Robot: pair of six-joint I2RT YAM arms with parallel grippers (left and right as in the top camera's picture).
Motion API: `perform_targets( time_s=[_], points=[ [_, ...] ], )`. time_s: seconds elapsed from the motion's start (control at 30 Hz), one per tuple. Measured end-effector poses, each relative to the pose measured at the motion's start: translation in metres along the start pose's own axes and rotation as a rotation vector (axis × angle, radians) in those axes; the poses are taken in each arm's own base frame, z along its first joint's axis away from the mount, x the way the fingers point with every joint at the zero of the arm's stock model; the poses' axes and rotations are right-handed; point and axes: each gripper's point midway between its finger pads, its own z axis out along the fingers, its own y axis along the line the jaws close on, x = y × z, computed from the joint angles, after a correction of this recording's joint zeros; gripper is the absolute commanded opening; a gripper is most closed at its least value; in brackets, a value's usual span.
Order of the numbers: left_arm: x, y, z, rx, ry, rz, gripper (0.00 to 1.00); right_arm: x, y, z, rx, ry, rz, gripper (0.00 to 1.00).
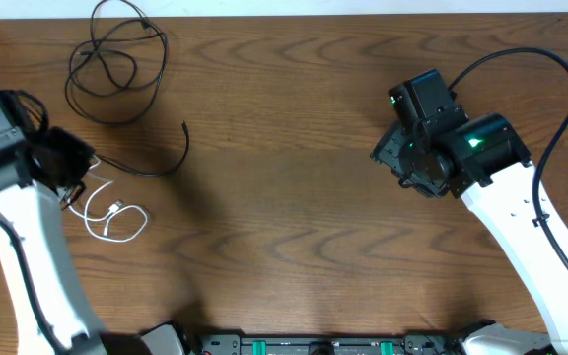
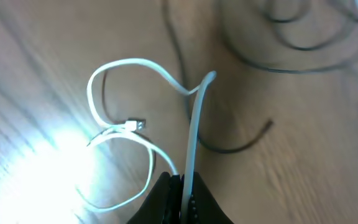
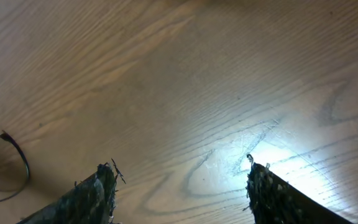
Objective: Untangle cables
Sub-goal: 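Carry the white cable left with the left gripper and lower it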
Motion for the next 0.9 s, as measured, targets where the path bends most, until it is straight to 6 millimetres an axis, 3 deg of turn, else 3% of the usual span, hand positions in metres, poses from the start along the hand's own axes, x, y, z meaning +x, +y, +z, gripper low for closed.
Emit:
perform_targets(
  time_s=[0.27, 0.47, 0.53, 0.6, 0.63, 0.67, 0.7, 0.73, 0.9],
  points=[
    [-0.009, 0.061, 0.063, -0.155, 0.144, -0.232, 0.08, 0.000, 0.000, 0.000, 0.001, 0.000, 0.000, 0.66],
    [-0.010, 0.107, 0.093, -0.220, 0.222, -0.404, 0.08, 0.000, 0.000, 0.000, 0.001, 0.000, 0.000, 0.65],
    [-0.011, 0.122, 0.098, -0.237, 0.235, -0.464, 0.26, 0.000, 0.000, 0.000, 0.001, 0.001, 0.000, 0.64],
    [-0.012, 0.133, 0.101, -0.235, 0.245, -0.527, 0.32, 0.000, -0.001, 0.000, 0.003, 0.002, 0.000, 0.64],
    [-0.012, 0.137, 0.101, -0.228, 0.251, -0.554, 0.43, 0.000, -0.001, 0.000, 0.003, 0.001, 0.000, 0.64],
    [-0.013, 0.140, 0.101, -0.216, 0.254, -0.579, 0.56, 0.000, -0.001, 0.000, 0.003, 0.002, 0.000, 0.64],
    [-0.014, 0.142, 0.100, -0.199, 0.257, -0.601, 0.80, 0.000, -0.001, 0.000, 0.003, 0.002, 0.000, 0.64],
    [-0.015, 0.143, 0.100, -0.186, 0.258, -0.619, 0.97, 0.000, -0.001, 0.000, 0.003, 0.002, 0.000, 0.64],
    [-0.015, 0.141, 0.099, -0.146, 0.274, -0.654, 0.99, 0.000, -0.001, 0.000, 0.003, 0.002, -0.016, 0.64]
  ],
)
